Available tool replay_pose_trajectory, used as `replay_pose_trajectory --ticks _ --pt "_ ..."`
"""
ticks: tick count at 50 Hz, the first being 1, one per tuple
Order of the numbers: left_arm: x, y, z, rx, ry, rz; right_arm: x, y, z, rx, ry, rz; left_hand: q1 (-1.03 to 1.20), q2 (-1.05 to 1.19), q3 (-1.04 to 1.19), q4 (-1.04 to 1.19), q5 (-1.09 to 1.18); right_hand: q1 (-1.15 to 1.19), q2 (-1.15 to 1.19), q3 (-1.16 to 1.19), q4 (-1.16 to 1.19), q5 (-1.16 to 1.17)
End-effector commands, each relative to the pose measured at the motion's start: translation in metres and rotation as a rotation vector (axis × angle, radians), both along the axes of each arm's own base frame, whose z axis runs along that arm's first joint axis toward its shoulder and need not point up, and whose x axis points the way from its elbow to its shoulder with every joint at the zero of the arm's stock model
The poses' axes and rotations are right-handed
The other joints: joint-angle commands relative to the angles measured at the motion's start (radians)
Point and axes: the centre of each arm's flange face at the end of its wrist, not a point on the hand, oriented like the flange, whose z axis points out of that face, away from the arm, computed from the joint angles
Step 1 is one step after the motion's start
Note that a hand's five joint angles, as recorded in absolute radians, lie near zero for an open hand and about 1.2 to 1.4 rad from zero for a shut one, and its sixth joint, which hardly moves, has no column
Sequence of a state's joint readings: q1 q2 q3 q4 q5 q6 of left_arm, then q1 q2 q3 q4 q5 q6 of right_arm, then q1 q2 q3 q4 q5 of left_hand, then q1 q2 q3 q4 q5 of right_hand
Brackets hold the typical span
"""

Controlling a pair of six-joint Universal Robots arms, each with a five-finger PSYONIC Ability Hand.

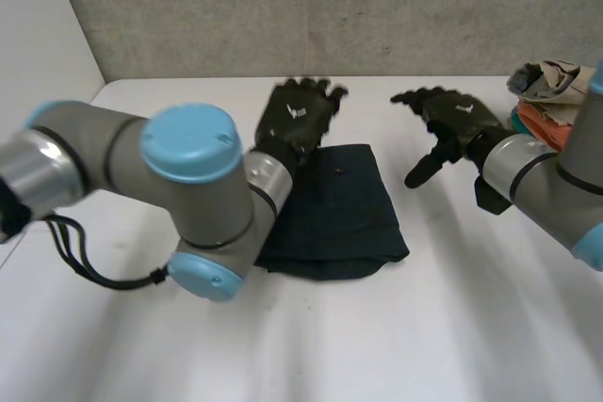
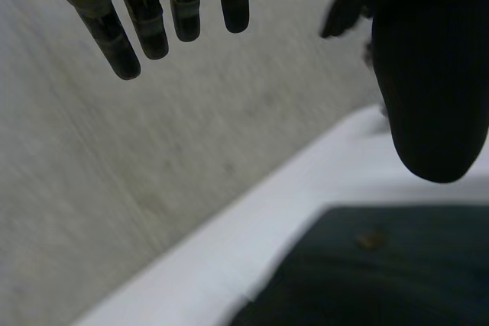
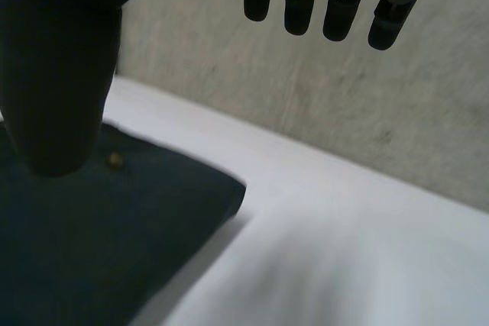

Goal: Fold the laundry.

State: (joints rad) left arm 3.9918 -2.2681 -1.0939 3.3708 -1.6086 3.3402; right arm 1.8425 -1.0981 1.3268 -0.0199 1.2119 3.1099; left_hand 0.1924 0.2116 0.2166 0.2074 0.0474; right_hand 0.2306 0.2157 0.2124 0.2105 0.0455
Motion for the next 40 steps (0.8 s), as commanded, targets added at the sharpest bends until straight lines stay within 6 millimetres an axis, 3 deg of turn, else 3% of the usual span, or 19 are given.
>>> replay_pose_trajectory --ticks 1,4,12,18,22,26,30,33,36,40 --pt "0.007 0.000 -0.048 0.129 -0.139 0.085 0.013 -0.009 -0.041 0.079 0.081 0.103 0.036 0.017 0.012 0.021 0.006 -0.056 -0.041 -0.038 -0.036 -0.046" --pt "0.016 -0.001 -0.060 0.177 -0.199 0.118 0.023 -0.006 -0.058 0.108 0.100 0.150 0.036 0.017 0.012 0.021 0.006 -0.056 -0.041 -0.038 -0.036 -0.046" --pt "0.036 -0.010 -0.068 0.243 -0.284 0.166 0.042 0.001 -0.092 0.107 0.200 0.214 0.042 0.022 0.017 0.027 0.012 -0.056 -0.041 -0.038 -0.036 -0.046" --pt "0.037 -0.008 -0.067 0.246 -0.303 0.160 0.042 -0.006 -0.095 0.087 0.261 0.165 0.042 0.022 0.017 0.027 0.012 -0.056 -0.041 -0.038 -0.036 -0.046" --pt "0.036 -0.007 -0.056 0.225 -0.292 0.148 0.041 -0.009 -0.073 0.014 0.292 0.141 0.042 0.022 0.017 0.027 0.012 -0.056 -0.041 -0.038 -0.036 -0.046" --pt "0.034 -0.005 -0.027 0.174 -0.242 0.128 0.041 -0.002 -0.038 -0.091 0.313 0.135 0.036 0.017 0.012 0.021 0.006 -0.056 -0.041 -0.038 -0.036 -0.046" --pt "0.032 0.001 0.019 0.096 -0.150 0.056 0.036 0.009 -0.013 -0.156 0.332 0.090 0.039 0.020 0.015 0.024 0.009 -0.056 -0.041 -0.038 -0.036 -0.046" --pt "0.030 0.005 0.043 0.046 -0.101 -0.006 0.033 0.017 -0.006 -0.189 0.333 0.050 0.042 0.022 0.017 0.027 0.012 -0.056 -0.041 -0.038 -0.036 -0.046" --pt "0.028 0.013 0.067 0.004 -0.053 -0.117 0.033 0.034 -0.019 -0.189 0.339 0.053 0.050 0.031 0.026 0.035 0.021 -0.056 -0.041 -0.038 -0.036 -0.046" --pt "0.028 0.026 0.089 0.008 0.015 -0.285 0.036 0.065 -0.054 -0.152 0.345 0.125 0.071 0.052 0.047 0.056 0.041 -0.056 -0.041 -0.038 -0.036 -0.046"
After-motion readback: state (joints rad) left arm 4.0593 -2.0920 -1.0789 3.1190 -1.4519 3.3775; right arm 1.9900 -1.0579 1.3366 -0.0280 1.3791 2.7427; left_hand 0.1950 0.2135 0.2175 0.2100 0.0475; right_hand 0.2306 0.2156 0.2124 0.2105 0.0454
